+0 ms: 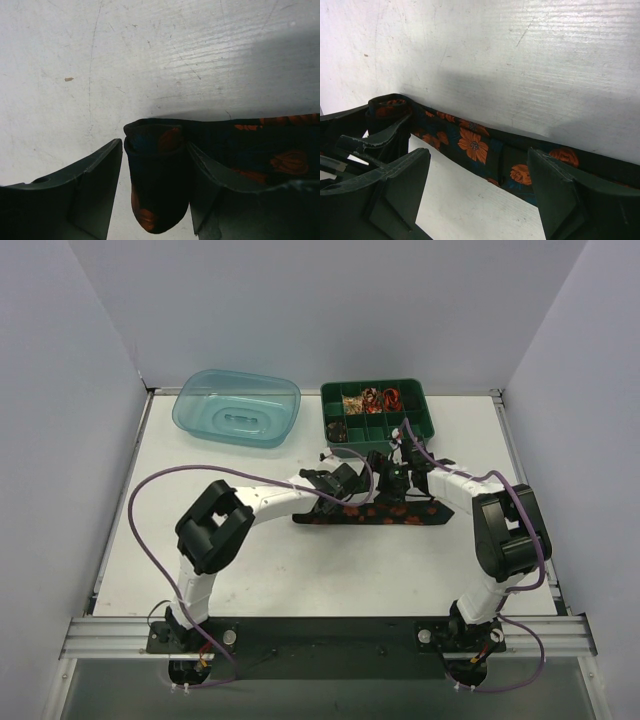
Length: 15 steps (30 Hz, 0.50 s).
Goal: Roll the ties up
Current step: Roll the tie at the center of the board.
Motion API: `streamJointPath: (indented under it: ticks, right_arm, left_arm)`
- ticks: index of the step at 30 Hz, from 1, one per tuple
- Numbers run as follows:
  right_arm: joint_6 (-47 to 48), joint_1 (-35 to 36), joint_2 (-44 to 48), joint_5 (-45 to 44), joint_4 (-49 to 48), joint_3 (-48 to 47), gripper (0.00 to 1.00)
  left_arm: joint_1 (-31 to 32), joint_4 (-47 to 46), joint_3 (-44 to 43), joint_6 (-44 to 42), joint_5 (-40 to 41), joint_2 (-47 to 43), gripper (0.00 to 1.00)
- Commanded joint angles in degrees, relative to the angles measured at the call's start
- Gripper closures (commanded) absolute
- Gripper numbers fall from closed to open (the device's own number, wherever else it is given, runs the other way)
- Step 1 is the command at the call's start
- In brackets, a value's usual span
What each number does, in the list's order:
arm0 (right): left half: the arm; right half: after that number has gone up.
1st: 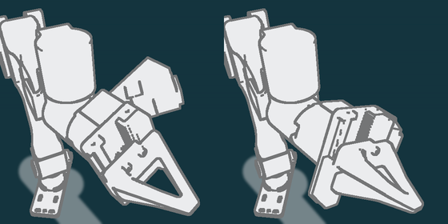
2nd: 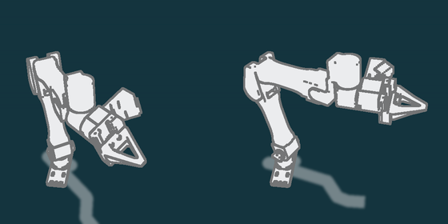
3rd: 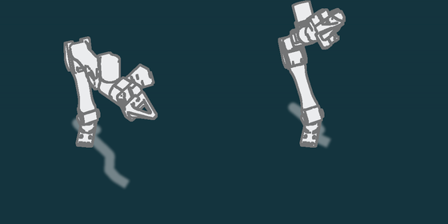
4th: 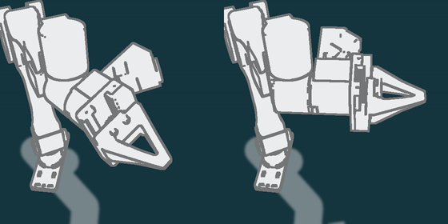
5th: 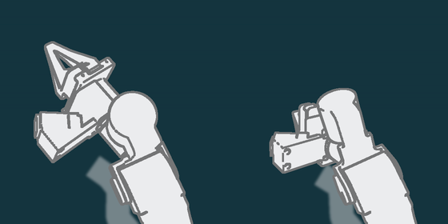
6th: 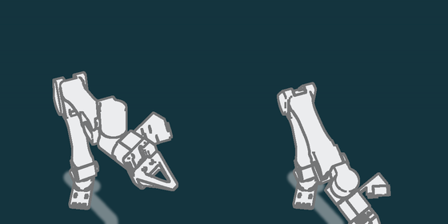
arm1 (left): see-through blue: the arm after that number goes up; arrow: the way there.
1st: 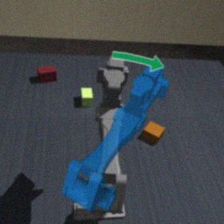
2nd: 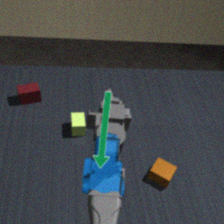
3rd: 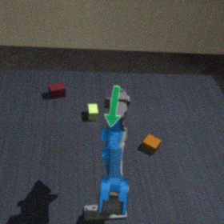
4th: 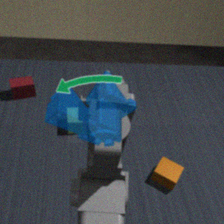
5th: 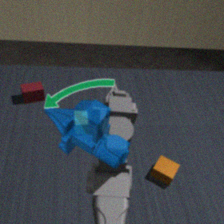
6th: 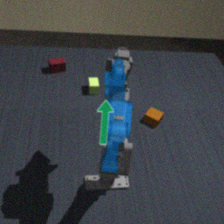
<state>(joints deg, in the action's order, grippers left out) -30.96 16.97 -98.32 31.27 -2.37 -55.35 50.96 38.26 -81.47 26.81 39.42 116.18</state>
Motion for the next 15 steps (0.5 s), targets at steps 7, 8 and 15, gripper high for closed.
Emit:
streamJointPath:
  ticks: [7,8,15]
  right_arm:
    - [0.99,0.69,-0.99,0.99,0.88,-2.48,0.19]
    - [0.99,0.69,-0.91,0.9,0.88,-2.39,0.2]
    - [1.6,2.01,0.41,1.25,1.4,-3.09,0.2]
  left_arm:
    - [0.63,-6.0,2.02,0.26,-6.37,-11.59,0.37]
    - [0.63,-6.09,2.02,0.44,-6.63,-12.03,0.36]
    - [-0.68,-10.82,4.91,0.79,-10.58,-19.74,0.31]
